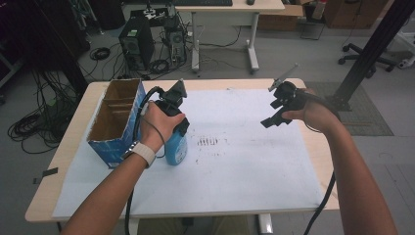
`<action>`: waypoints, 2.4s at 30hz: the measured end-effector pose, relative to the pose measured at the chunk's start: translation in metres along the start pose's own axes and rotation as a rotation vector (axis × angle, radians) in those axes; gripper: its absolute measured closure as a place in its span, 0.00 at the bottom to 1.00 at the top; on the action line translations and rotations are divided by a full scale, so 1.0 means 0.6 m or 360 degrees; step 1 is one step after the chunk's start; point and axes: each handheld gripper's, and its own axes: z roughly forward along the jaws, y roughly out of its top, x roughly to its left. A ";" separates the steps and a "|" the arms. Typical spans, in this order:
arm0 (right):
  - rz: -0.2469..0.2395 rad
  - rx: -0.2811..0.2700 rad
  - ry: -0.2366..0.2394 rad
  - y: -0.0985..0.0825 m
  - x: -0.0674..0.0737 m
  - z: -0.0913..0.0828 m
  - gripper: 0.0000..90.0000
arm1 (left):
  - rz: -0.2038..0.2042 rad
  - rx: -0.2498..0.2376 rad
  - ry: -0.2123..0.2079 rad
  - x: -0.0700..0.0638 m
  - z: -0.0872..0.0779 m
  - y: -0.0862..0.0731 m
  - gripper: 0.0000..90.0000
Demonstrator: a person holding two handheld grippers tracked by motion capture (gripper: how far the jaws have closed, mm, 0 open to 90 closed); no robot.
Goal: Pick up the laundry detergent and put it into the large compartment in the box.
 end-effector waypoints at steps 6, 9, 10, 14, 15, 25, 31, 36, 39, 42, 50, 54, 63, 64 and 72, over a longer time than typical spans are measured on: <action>0.0001 -0.0008 -0.0001 -0.003 0.002 -0.003 0.11 | 0.0008 -0.0017 0.0004 -0.004 -0.012 -0.001 0.41; 0.0004 -0.0006 -0.0002 -0.005 0.001 -0.004 0.11 | 0.0015 -0.0018 0.0004 -0.006 -0.021 -0.001 0.41; 0.0004 -0.0006 -0.0003 -0.005 0.001 -0.004 0.11 | 0.0013 -0.0022 0.0006 -0.006 -0.023 -0.002 0.41; 0.0002 -0.0011 -0.0002 -0.006 0.002 -0.005 0.11 | 0.0017 -0.0016 0.0010 -0.007 -0.034 -0.002 0.41; 0.0001 -0.0012 -0.0002 -0.006 0.003 -0.005 0.11 | 0.0014 -0.0019 0.0013 -0.007 -0.037 -0.003 0.41; -0.0004 -0.0015 -0.0001 -0.004 0.004 -0.005 0.11 | 0.0022 -0.0030 0.0025 -0.006 -0.062 -0.008 0.41; -0.0012 -0.0021 -0.0003 -0.003 0.005 -0.007 0.11 | 0.0026 -0.0030 0.0029 -0.005 -0.080 -0.010 0.41; -0.0011 -0.0022 -0.0004 -0.003 0.006 -0.008 0.11 | 0.0021 -0.0045 0.0029 -0.006 -0.097 -0.010 0.41; -0.0014 -0.0022 -0.0005 -0.003 0.006 -0.009 0.11 | 0.0019 -0.0051 0.0025 -0.005 -0.103 -0.011 0.41; -0.0015 -0.0024 -0.0005 -0.002 0.006 -0.010 0.11 | 0.0021 -0.0048 0.0019 -0.006 -0.110 -0.011 0.41; -0.0017 -0.0028 -0.0008 -0.003 0.007 -0.013 0.11 | 0.0030 -0.0050 0.0005 -0.008 -0.137 -0.013 0.41; -0.0019 -0.0032 -0.0008 -0.003 0.007 -0.013 0.11 | 0.0033 -0.0059 0.0010 -0.009 -0.151 -0.014 0.41; -0.0018 -0.0036 -0.0009 -0.001 0.009 -0.013 0.11 | 0.0023 -0.0061 0.0006 -0.005 -0.180 -0.014 0.41; -0.0022 -0.0037 -0.0010 0.000 0.009 -0.013 0.11 | 0.0022 -0.0063 0.0004 -0.005 -0.184 -0.013 0.41; -0.0026 -0.0036 -0.0008 0.001 0.010 -0.011 0.11 | 0.0009 -0.0093 0.0004 0.002 -0.213 -0.014 0.41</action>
